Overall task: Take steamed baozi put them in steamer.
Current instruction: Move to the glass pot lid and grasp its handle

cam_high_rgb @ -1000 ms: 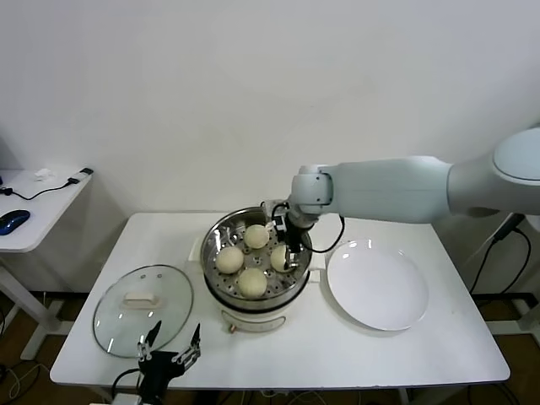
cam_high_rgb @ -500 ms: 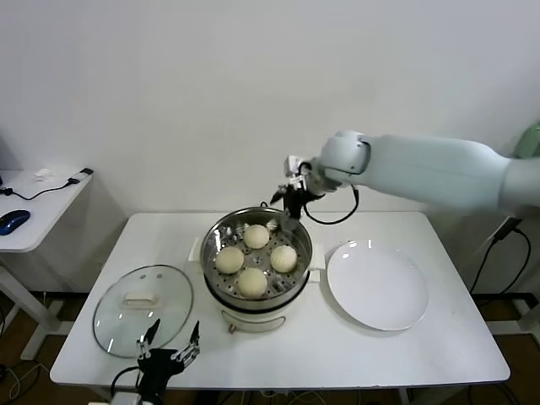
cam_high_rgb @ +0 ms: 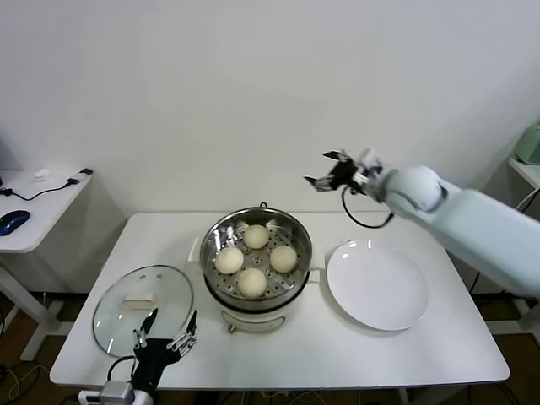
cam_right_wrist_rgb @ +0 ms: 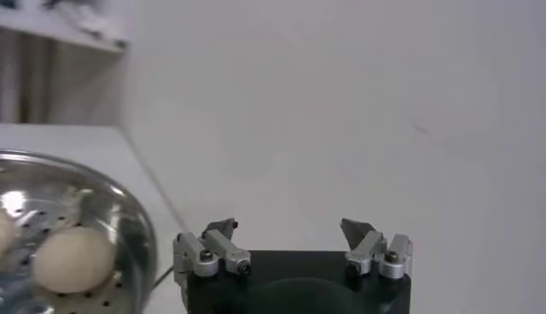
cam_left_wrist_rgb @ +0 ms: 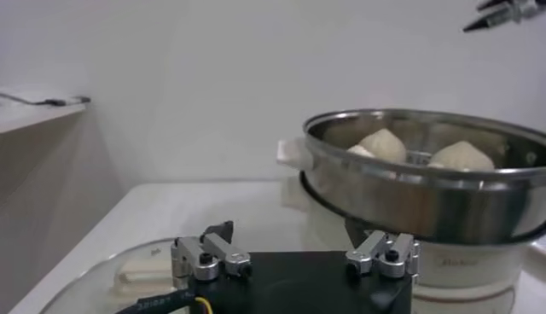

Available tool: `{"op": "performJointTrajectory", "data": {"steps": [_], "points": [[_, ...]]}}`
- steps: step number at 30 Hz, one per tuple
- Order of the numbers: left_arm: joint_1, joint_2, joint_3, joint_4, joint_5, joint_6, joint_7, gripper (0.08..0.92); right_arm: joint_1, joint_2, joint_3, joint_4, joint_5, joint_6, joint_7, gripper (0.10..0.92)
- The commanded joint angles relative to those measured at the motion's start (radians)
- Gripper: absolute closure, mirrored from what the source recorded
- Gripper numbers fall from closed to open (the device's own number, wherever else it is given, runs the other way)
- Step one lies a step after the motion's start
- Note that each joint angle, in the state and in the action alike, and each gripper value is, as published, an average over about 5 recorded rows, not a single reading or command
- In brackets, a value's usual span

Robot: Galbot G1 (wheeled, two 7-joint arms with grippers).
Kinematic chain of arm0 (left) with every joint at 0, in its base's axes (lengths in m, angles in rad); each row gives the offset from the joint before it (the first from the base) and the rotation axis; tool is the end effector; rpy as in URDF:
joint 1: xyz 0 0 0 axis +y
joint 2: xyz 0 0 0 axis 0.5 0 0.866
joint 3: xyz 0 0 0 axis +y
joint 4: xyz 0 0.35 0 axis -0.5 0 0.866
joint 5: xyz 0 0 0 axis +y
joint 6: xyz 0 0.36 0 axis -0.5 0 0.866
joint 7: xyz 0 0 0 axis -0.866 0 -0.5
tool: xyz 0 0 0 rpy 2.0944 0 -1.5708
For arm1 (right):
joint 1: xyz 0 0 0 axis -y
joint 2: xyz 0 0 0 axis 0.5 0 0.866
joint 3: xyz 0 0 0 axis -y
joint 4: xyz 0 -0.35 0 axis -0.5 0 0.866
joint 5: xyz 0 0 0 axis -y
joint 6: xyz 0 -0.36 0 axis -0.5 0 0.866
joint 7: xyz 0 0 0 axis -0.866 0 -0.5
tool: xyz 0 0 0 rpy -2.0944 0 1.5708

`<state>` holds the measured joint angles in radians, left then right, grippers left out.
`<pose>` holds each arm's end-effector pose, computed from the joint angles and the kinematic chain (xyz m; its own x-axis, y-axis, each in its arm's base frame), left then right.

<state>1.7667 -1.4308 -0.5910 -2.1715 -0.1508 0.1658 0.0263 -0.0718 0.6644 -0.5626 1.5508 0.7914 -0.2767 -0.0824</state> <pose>0.1291 0.0403 -0.3023 -0.9594 0.0494 0.2779 0.0492 0.9988 -0.0074 0.4840 -0.0848 -0.1253 -0.8302 -0.4741 0.2933 -0.5567 0.7330 -0.3908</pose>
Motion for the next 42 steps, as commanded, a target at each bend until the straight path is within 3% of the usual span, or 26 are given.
{"op": "performJointTrajectory", "data": {"steps": [1, 6, 11, 16, 23, 28, 33, 42], "points": [[-0.034, 0.020, -0.015, 0.002, -0.022, -0.019, 0.023, 0.177, -0.976, -0.012, 0.950, 0.122, -0.184, 0.151, 0.101, 0.203], [-0.038, 0.030, -0.020, 0.033, -0.002, -0.067, -0.006, 0.177, -1.190, 0.179, 1.142, 0.136, -0.246, 0.287, 0.049, 0.203], [-0.056, 0.039, -0.033, 0.085, 0.132, -0.265, -0.074, 0.177, -1.314, 0.321, 1.190, 0.127, -0.339, 0.402, -0.003, 0.203], [-0.067, 0.065, -0.057, 0.135, 0.244, -0.381, -0.134, 0.177, -1.386, 0.446, 1.191, 0.104, -0.392, 0.495, -0.023, 0.203], [-0.104, 0.076, -0.117, 0.268, 0.897, -0.470, -0.416, 0.177, -1.428, 0.579, 1.171, 0.074, -0.488, 0.541, 0.028, 0.203], [-0.097, 0.149, -0.114, 0.402, 1.254, -0.388, -0.532, 0.177, -1.423, 0.608, 1.154, 0.071, -0.533, 0.501, 0.075, 0.203], [-0.114, 0.185, -0.102, 0.512, 1.364, -0.293, -0.524, 0.177, -1.412, 0.618, 1.142, 0.080, -0.573, 0.461, 0.101, 0.203], [-0.214, 0.167, -0.098, 0.610, 1.421, -0.212, -0.511, 0.177, -1.409, 0.631, 1.123, 0.101, -0.605, 0.438, 0.121, 0.203]]}}
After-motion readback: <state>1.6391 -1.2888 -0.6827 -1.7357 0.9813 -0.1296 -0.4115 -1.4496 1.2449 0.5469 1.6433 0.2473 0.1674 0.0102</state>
